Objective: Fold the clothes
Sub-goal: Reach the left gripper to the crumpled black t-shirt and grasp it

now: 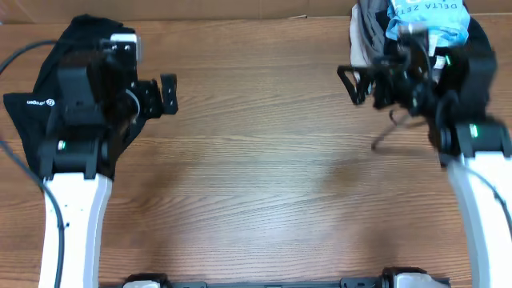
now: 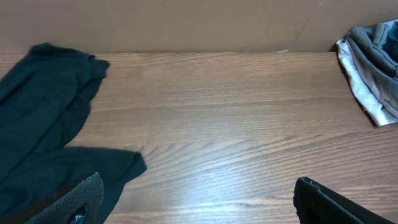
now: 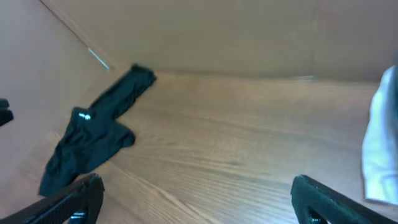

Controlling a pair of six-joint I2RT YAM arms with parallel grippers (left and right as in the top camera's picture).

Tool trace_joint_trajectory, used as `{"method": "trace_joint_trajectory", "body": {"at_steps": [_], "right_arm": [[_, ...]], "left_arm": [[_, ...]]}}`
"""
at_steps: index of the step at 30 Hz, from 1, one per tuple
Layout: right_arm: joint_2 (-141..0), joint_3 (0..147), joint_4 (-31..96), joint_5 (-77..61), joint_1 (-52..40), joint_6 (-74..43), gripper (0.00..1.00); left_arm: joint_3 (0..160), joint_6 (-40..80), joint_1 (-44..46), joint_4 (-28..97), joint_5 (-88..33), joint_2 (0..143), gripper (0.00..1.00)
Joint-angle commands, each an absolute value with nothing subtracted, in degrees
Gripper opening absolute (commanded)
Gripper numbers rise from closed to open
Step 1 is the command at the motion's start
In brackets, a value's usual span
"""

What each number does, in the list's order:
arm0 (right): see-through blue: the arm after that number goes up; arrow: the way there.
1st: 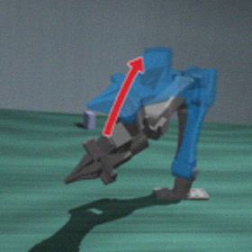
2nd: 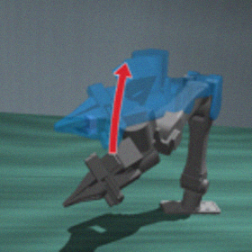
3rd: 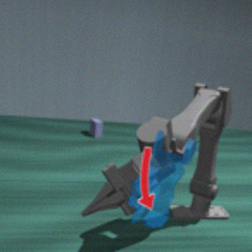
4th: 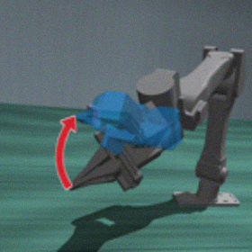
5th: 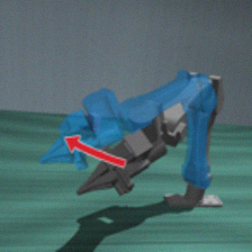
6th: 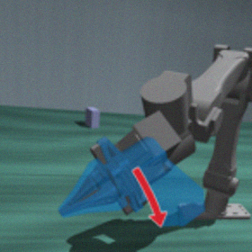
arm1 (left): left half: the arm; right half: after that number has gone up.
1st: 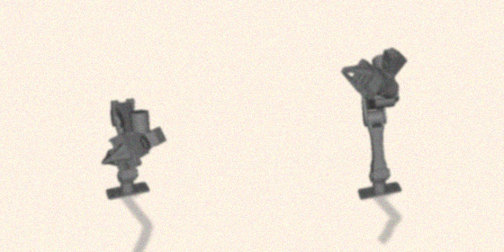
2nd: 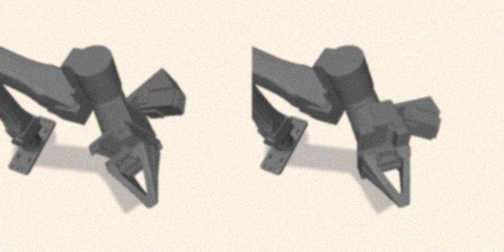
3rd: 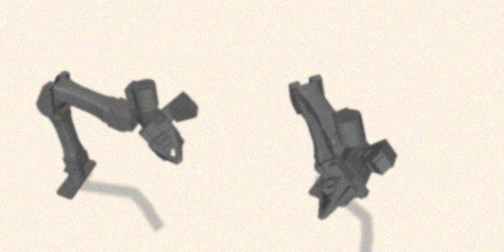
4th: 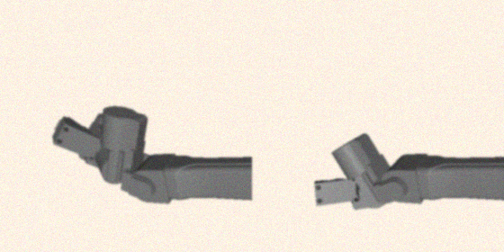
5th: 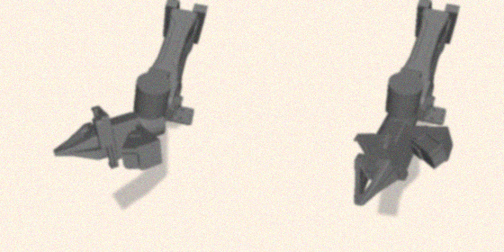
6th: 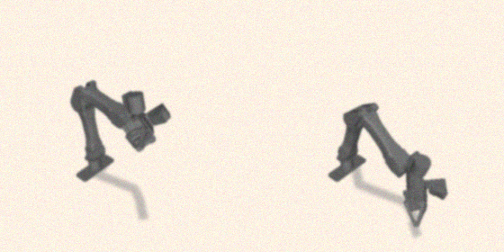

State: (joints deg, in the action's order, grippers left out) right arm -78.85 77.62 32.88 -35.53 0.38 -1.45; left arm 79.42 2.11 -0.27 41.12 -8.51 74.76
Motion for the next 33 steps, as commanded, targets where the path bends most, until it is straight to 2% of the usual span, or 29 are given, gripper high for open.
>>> {"method": "trace_joint_trajectory", "body": {"at_steps": [1, 5, 10, 14, 20, 28, 31, 33], "right_arm": [[-85.71, 82.94, 33.10, -37.65, 0.60, -1.48, 1.00], [-90.59, 82.94, 32.42, -37.58, 0.60, -1.96, 1.00], [-92.82, 82.89, 34.26, -36.49, 0.60, -0.43, 0.99], [-92.82, 82.89, 38.04, -35.00, 0.60, 0.43, 0.96], [-92.82, 82.48, 43.70, -30.46, 0.14, 0.43, 0.91], [-93.56, 80.62, 44.34, -29.58, -1.74, 0.40, 0.88], [-94.00, 80.62, 44.34, -29.54, -2.59, 0.43, 0.87], [-94.24, 80.62, 44.31, -29.52, -2.94, 0.40, 0.85]], "left_arm": [[80.88, 0.34, -0.73, 40.05, -10.55, 78.30, 1.00], [80.88, -3.79, -0.73, 38.81, -7.05, 84.86, 0.99], [80.88, -3.84, -0.73, 38.28, 3.27, 96.79, 0.83], [80.88, -3.16, -0.73, 37.08, 9.39, 105.34, 0.78], [80.88, -1.19, -0.75, 33.52, 15.11, 114.41, 0.80], [80.88, -0.71, -0.84, 27.20, 17.12, 120.62, 0.84], [80.88, 0.25, -0.84, 26.00, 17.17, 121.99, 0.83], [80.88, 1.10, -0.84, 25.61, 17.17, 122.63, 0.79]]}}
